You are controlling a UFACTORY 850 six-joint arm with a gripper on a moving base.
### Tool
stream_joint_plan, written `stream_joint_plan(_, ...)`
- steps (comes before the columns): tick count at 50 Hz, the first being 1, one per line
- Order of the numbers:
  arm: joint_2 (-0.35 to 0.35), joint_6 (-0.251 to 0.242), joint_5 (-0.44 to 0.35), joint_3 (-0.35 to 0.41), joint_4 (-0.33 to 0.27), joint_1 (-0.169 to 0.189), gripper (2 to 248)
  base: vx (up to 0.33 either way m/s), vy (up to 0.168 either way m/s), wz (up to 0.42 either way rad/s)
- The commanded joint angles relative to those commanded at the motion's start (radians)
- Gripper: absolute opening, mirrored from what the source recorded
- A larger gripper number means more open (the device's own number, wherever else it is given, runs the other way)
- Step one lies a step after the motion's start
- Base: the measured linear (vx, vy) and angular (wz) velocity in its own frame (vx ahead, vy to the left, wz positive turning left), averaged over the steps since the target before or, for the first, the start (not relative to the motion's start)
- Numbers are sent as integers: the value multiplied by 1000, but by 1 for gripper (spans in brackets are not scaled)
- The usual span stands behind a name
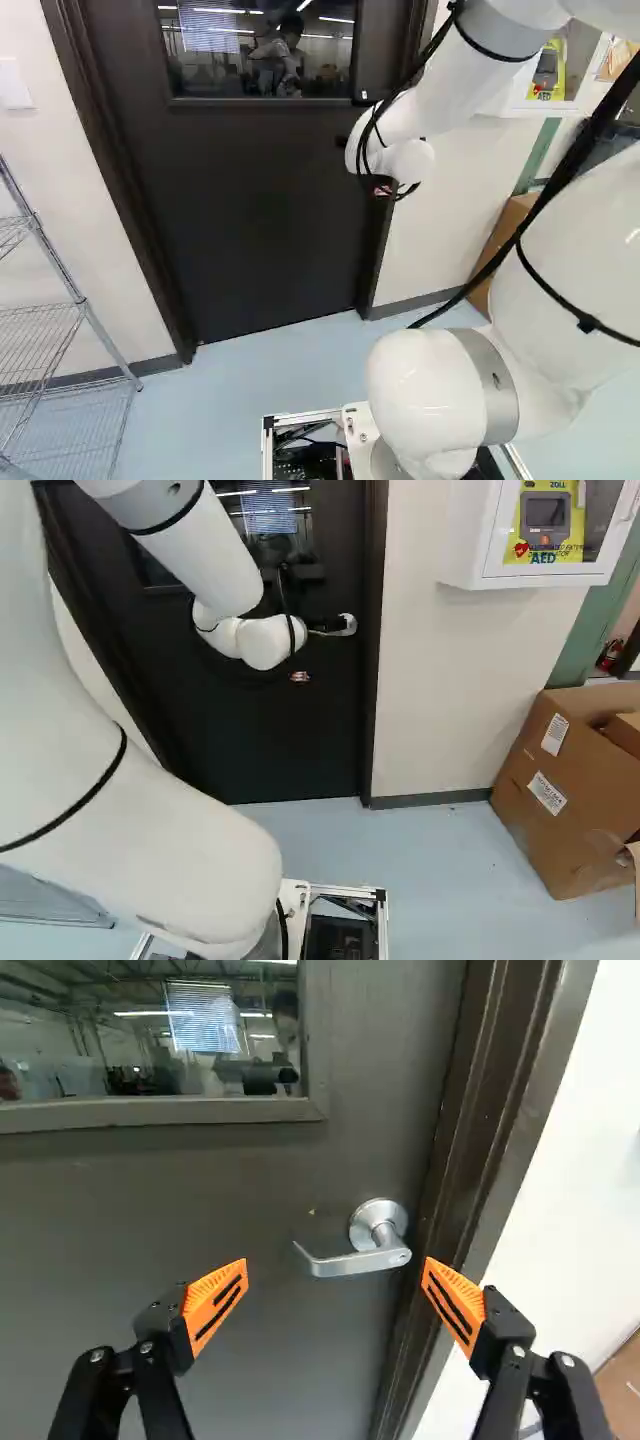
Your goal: Open the door and move inside
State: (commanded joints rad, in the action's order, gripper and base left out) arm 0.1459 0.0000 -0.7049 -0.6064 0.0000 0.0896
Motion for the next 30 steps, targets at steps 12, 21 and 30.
stream_joint_plan(12,-43,0,0,-42,0,-2,247,0,0,0)
stream_joint_plan(21,-76,0,0,-74,0,-5,247,0,0,0)
stream_joint_plan(30,-108,0,0,-105,0,-10,247,0,0,0)
